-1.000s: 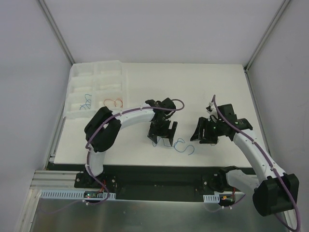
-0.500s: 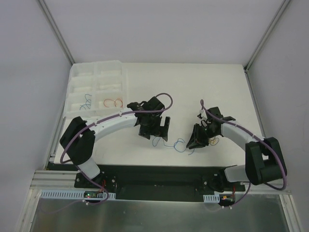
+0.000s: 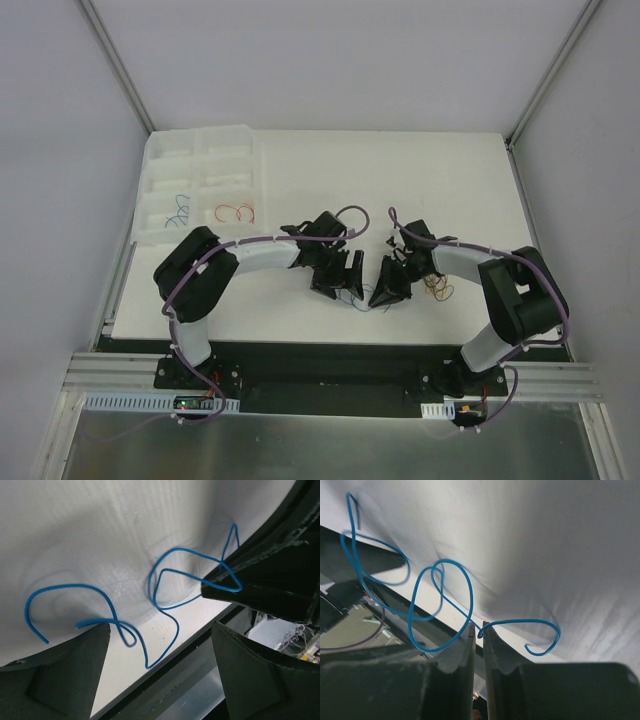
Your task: Untangle the cables
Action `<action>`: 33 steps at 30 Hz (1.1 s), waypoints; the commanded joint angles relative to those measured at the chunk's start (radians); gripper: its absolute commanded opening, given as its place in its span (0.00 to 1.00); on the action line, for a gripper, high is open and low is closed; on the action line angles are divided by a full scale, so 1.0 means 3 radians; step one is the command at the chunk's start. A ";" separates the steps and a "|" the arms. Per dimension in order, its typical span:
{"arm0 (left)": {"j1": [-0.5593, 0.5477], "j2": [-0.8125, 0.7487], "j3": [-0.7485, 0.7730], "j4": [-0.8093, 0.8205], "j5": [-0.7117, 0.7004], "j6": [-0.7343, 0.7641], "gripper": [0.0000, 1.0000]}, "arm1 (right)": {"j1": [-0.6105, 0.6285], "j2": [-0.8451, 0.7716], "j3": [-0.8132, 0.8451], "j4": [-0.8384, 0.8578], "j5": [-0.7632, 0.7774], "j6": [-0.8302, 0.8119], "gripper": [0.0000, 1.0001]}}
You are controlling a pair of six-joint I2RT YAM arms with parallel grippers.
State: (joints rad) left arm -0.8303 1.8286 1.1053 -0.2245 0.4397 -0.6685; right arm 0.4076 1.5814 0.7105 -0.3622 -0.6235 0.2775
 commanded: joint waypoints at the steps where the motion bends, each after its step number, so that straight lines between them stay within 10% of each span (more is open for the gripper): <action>1: -0.0029 0.0184 0.0053 0.0247 0.0176 0.0045 0.80 | 0.0052 0.0143 0.0173 0.0205 -0.0141 0.0169 0.12; 16: -0.0035 0.0164 0.0161 -0.0008 -0.0094 0.0034 0.00 | 0.0104 -0.0030 0.0214 -0.0034 -0.0141 -0.0004 0.13; 26: 0.0266 -0.1037 0.0140 -0.0605 -0.0876 0.0423 0.00 | 0.0073 -0.1282 0.0699 -0.1185 0.0999 -0.0833 0.64; 33: 0.1242 -0.1718 0.0548 -0.1061 -0.1705 0.0582 0.00 | 0.0001 -0.1457 0.0638 -0.1267 0.1148 -0.0782 0.65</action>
State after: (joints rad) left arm -0.6239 1.4017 1.1793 -0.4324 0.1249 -0.5526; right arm 0.4187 1.1263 0.9089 -0.6601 -0.3416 0.0620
